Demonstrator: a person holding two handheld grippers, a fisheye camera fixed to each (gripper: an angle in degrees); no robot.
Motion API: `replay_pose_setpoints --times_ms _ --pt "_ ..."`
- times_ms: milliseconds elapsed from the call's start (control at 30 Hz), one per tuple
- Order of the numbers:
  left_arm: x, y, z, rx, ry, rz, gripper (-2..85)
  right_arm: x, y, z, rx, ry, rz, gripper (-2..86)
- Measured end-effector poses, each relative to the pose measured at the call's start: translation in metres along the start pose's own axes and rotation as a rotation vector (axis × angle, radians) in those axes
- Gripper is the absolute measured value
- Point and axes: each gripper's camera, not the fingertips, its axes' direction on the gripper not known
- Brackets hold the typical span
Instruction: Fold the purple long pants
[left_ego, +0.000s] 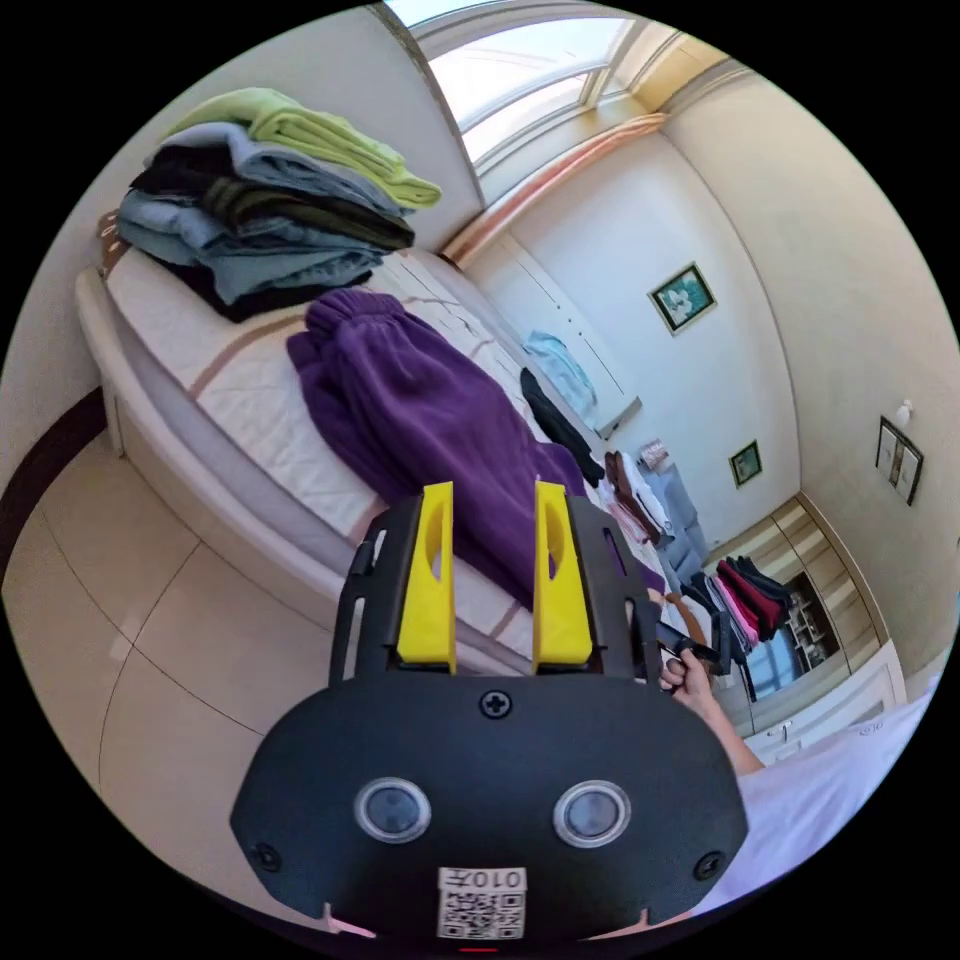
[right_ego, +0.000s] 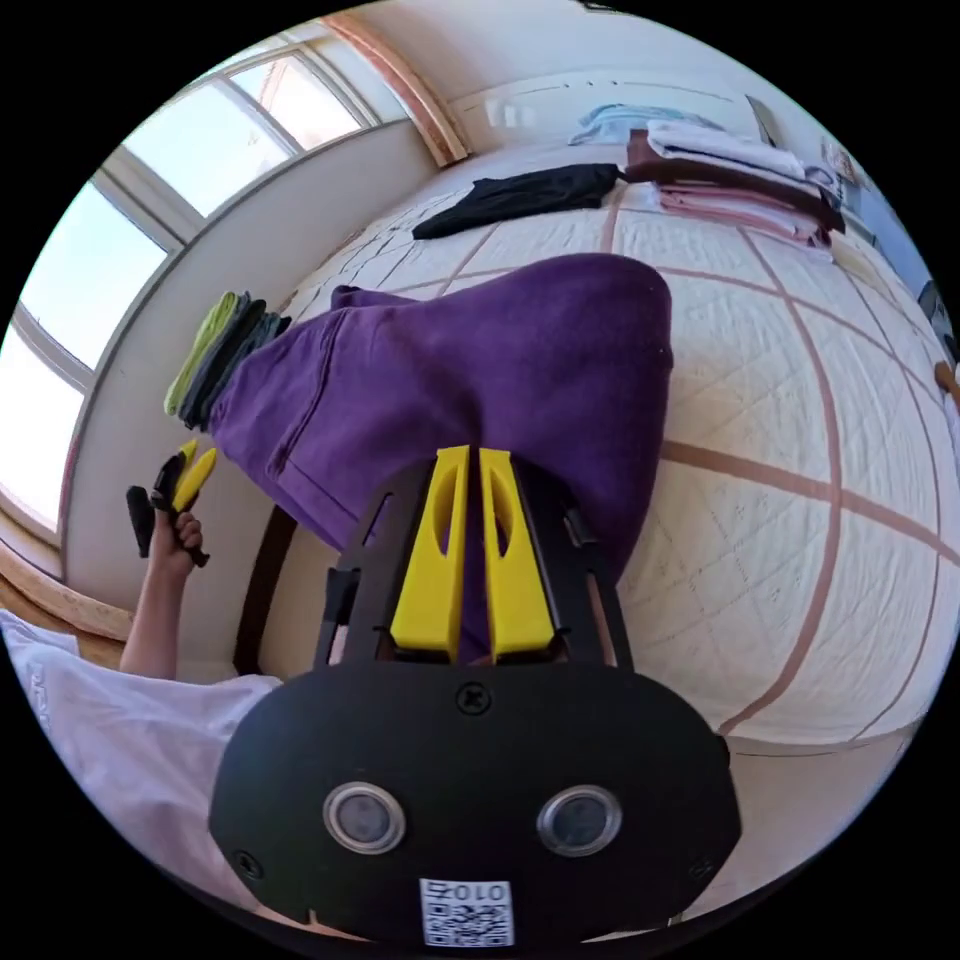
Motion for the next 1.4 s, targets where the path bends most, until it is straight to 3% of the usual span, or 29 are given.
replay_pose_setpoints --times_ms 200,433,533,633,733,833,900,1000,1033,1100,1167,1300,1400 --pt "-0.062 -0.046 -0.008 0.094 -0.119 -0.111 16.1 -0.021 0.02 -0.038 0.135 0.002 -0.081 4.8" --pt "-0.066 -0.058 0.052 -0.007 -0.145 -0.178 16.4 -0.02 0.048 -0.074 0.176 0.024 -0.112 4.4" --pt "-0.035 -0.047 0.06 0.033 -0.19 -0.119 13.5 -0.004 0.057 -0.083 0.187 -0.005 -0.09 3.9" --pt "0.026 -0.037 0.058 0.08 -0.289 0.013 11.1 0.01 0.064 -0.089 0.207 -0.045 -0.062 3.3" --pt "0.127 -0.033 0.064 0.099 -0.261 0.276 9.9 0.019 0.066 -0.092 0.214 -0.051 -0.05 3.0" --pt "0.272 0.0 0.076 0.099 -0.234 0.667 9.4 0.027 0.065 -0.098 0.216 -0.072 -0.037 2.9" --pt "0.383 0.075 0.089 0.126 -0.156 1.025 9.3 0.032 0.069 -0.105 0.239 -0.069 -0.025 2.9" --pt "0.458 0.198 0.136 0.045 -0.013 1.325 9.2 0.047 0.078 -0.119 0.282 -0.079 0.019 2.9" --pt "0.464 0.221 0.152 0.004 0.018 1.355 9.2 0.056 0.083 -0.123 0.291 -0.084 0.048 2.9" --pt "0.467 0.298 0.237 -0.267 0.099 1.393 9.2 0.068 0.091 -0.126 0.299 -0.071 0.092 2.9" --pt "0.456 0.343 0.304 -0.515 0.049 1.412 9.4 0.079 0.098 -0.127 0.283 -0.056 0.126 3.0" --pt "0.448 0.35 0.293 -0.427 0.129 1.343 9.6 0.093 0.102 -0.126 0.235 -0.062 0.133 4.2" --pt "0.451 0.356 0.266 -0.336 0.23 1.417 9.8 0.105 0.093 -0.128 0.275 -0.188 0.143 8.1"
